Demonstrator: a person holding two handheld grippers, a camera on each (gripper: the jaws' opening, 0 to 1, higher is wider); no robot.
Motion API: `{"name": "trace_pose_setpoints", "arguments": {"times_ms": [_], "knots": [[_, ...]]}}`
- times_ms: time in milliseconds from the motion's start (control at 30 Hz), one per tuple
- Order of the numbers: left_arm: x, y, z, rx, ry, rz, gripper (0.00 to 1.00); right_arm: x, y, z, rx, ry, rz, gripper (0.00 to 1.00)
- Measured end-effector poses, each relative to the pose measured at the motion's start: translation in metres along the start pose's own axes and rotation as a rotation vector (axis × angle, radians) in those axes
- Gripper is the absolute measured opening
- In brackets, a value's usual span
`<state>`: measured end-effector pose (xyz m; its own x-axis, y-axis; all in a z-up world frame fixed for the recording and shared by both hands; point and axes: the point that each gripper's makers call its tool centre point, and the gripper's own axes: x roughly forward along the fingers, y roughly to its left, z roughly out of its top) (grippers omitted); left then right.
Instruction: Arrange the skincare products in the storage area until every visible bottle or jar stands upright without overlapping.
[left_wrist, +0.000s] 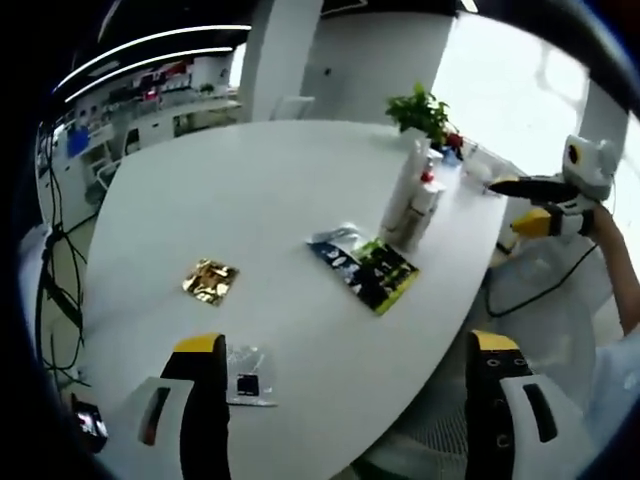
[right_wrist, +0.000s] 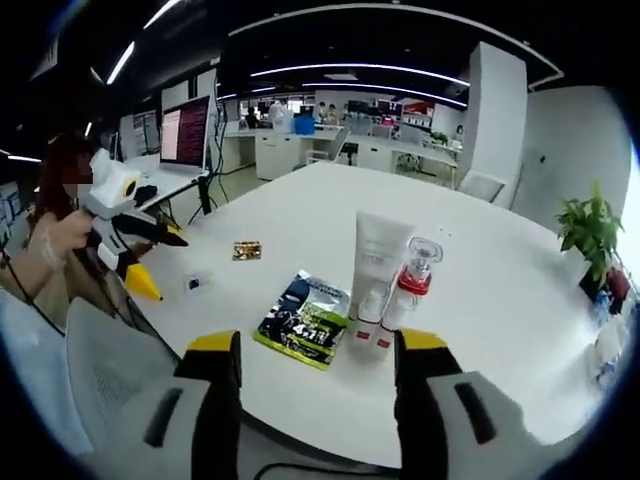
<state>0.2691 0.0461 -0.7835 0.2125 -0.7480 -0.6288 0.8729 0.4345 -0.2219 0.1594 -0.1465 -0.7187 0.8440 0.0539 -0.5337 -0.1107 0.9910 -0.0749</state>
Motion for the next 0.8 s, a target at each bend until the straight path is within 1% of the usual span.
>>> {"name": "trace_pose_setpoints", "arguments": {"times_ms": [33, 100, 233, 333, 367, 433, 500, 533, 600, 633, 733, 800], "knots": [[0.0, 0.003, -0.001, 0.0, 0.005, 0.002, 0.97, 0.001, 0.003, 0.001, -0.007, -0.004, 0.013, 0.56], [0.001, 0.007, -0.005, 0.002, 0.014, 0.005, 0.97, 0.002, 0.006, 0.003, -0.012, -0.012, 0.028, 0.55], [0.002, 0.014, -0.014, 0.004, 0.049, 0.016, 0.92, 0.006, 0.012, 0.006, -0.023, -0.021, 0.057, 0.52], [0.004, 0.02, -0.02, 0.005, 0.07, 0.03, 0.9, 0.007, 0.016, 0.005, -0.015, -0.018, 0.077, 0.5], [0.004, 0.024, -0.024, -0.002, 0.094, 0.038, 0.88, 0.008, 0.016, 0.004, -0.016, -0.017, 0.08, 0.49], [0.005, 0.028, -0.027, -0.004, 0.108, 0.039, 0.85, 0.008, 0.016, 0.001, -0.016, -0.011, 0.084, 0.46], [0.006, 0.032, -0.033, -0.013, 0.142, 0.05, 0.82, 0.007, 0.015, -0.003, -0.005, -0.008, 0.089, 0.44], [0.008, 0.035, -0.034, -0.006, 0.146, 0.055, 0.81, 0.007, 0.016, -0.004, -0.003, -0.008, 0.091, 0.43], [0.01, 0.039, -0.038, -0.014, 0.169, 0.075, 0.79, 0.007, 0.016, -0.006, 0.006, -0.003, 0.092, 0.41], [0.012, 0.041, -0.04, -0.012, 0.175, 0.078, 0.77, 0.007, 0.016, -0.007, 0.008, -0.002, 0.093, 0.41], [0.018, 0.05, -0.051, -0.02, 0.232, 0.109, 0.73, 0.006, 0.017, -0.008, 0.018, -0.016, 0.098, 0.41], [0.022, 0.053, -0.055, -0.039, 0.242, 0.118, 0.72, 0.006, 0.017, -0.009, 0.028, -0.012, 0.098, 0.4]]}}
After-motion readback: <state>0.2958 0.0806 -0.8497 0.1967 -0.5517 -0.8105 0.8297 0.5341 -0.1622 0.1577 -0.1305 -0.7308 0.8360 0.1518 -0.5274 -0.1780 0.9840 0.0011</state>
